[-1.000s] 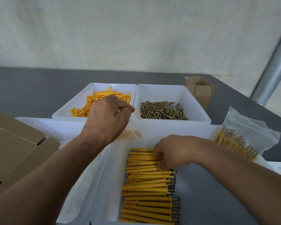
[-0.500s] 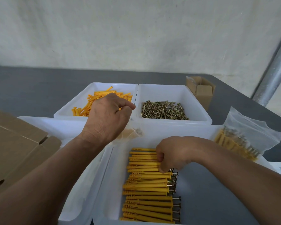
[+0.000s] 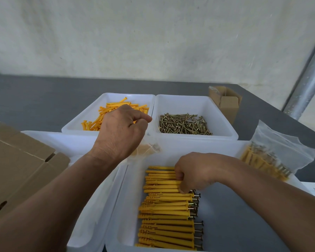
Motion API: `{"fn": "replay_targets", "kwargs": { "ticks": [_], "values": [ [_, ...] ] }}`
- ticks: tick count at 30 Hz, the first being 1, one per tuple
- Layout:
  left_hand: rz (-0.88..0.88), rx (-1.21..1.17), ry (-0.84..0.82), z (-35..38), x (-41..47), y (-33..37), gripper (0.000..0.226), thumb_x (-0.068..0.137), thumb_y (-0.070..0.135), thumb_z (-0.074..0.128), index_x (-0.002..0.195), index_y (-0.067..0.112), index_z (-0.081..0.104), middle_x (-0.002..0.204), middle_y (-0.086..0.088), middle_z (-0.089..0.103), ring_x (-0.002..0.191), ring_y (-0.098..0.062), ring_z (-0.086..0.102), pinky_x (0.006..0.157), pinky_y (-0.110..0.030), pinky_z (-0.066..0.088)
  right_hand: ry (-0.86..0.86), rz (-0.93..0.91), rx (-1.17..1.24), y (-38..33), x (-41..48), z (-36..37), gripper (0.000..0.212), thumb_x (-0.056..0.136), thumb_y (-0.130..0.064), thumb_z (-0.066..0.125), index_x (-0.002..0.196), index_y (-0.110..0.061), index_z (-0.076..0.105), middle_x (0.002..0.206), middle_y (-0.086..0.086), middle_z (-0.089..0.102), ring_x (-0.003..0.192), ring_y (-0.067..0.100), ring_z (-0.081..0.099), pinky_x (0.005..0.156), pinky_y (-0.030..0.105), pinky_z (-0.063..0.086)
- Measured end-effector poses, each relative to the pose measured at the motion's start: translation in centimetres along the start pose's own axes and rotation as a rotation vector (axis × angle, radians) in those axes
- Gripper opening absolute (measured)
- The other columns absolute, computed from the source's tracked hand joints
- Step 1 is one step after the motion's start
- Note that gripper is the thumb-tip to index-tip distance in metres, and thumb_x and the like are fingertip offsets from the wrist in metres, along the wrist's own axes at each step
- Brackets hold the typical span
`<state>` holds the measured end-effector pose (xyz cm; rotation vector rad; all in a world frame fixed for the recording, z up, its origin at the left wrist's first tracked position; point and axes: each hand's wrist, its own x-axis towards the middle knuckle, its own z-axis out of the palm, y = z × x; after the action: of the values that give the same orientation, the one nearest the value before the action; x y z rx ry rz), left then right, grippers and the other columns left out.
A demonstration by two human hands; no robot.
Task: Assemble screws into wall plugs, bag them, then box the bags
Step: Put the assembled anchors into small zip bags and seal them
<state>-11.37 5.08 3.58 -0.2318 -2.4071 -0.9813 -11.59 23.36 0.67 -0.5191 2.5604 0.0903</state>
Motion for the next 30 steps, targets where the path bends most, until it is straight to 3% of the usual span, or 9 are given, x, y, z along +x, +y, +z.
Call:
{"fn": "replay_targets", "kwargs": {
  "ticks": [3,8,13,20,25,30],
  "values": [
    [-0.011,-0.011,0.004,0.0,0.1,0.0,0.032,0.086,0.008,0.051,0.097,0.021,0.078,0.093,0.005,0.063,0.079,-0.005,0.056,0.069,-0.012,0.040,0.029,-0.019,0.019,0.2,-0.3,-0.4,0.030,0.092,-0.029,0.061,0.111,-0.007,0.069,0.108,0.011,0.071,0.090,0.022,0.068,0.066,0.027,0.048],
    [-0.012,-0.034,0.007,0.1,0.1,-0.1,0.031,0.087,0.008,0.052,0.096,0.020,0.079,0.090,0.007,0.062,0.076,-0.008,0.059,0.071,-0.020,0.043,0.100,-0.079,0.427,1.0,-0.8,-1.0,0.012,0.093,-0.024,0.064,0.104,-0.019,0.061,0.083,0.003,0.070,0.067,0.011,0.066,0.060,0.020,0.055],
    [-0.019,-0.069,-0.012,0.0,0.1,-0.1,0.043,0.073,0.026,0.041,0.095,0.021,0.078,0.092,0.008,0.063,0.076,-0.006,0.059,0.069,-0.017,0.042,0.292,-0.127,0.537,0.7,-1.1,-1.4,0.008,0.093,-0.021,0.055,0.097,-0.021,0.063,0.086,0.004,0.071,0.074,0.019,0.071,0.069,0.034,0.060],
    [-0.028,-0.071,-0.012,0.0,0.1,-0.2,0.045,0.071,0.028,0.040,0.095,0.023,0.079,0.093,0.007,0.064,0.077,-0.006,0.059,0.068,-0.017,0.040,0.721,-0.036,0.509,1.5,-1.8,-3.1,0.015,0.089,-0.025,0.051,0.079,-0.022,0.061,0.076,-0.006,0.064,0.072,0.011,0.057,0.056,0.026,0.039],
    [-0.020,-0.077,-0.018,0.1,0.2,-0.2,0.046,0.072,0.027,0.040,0.096,0.022,0.078,0.087,0.012,0.061,0.074,-0.005,0.058,0.068,-0.018,0.041,0.979,-0.066,0.858,2.9,-2.1,-4.0,0.016,0.072,-0.035,0.050,0.067,-0.025,0.061,0.047,-0.011,0.051,0.040,0.004,0.040,0.049,0.027,0.035],
    [-0.012,-0.086,-0.017,0.2,0.1,-0.1,0.045,0.072,0.028,0.040,0.096,0.021,0.078,0.086,0.018,0.057,0.075,0.000,0.056,0.066,-0.018,0.042,1.091,-0.106,1.066,2.7,-1.8,-4.1,0.013,0.068,-0.030,0.050,0.061,-0.024,0.059,0.044,-0.007,0.047,0.042,0.010,0.037,0.048,0.029,0.031]
  ]
}}
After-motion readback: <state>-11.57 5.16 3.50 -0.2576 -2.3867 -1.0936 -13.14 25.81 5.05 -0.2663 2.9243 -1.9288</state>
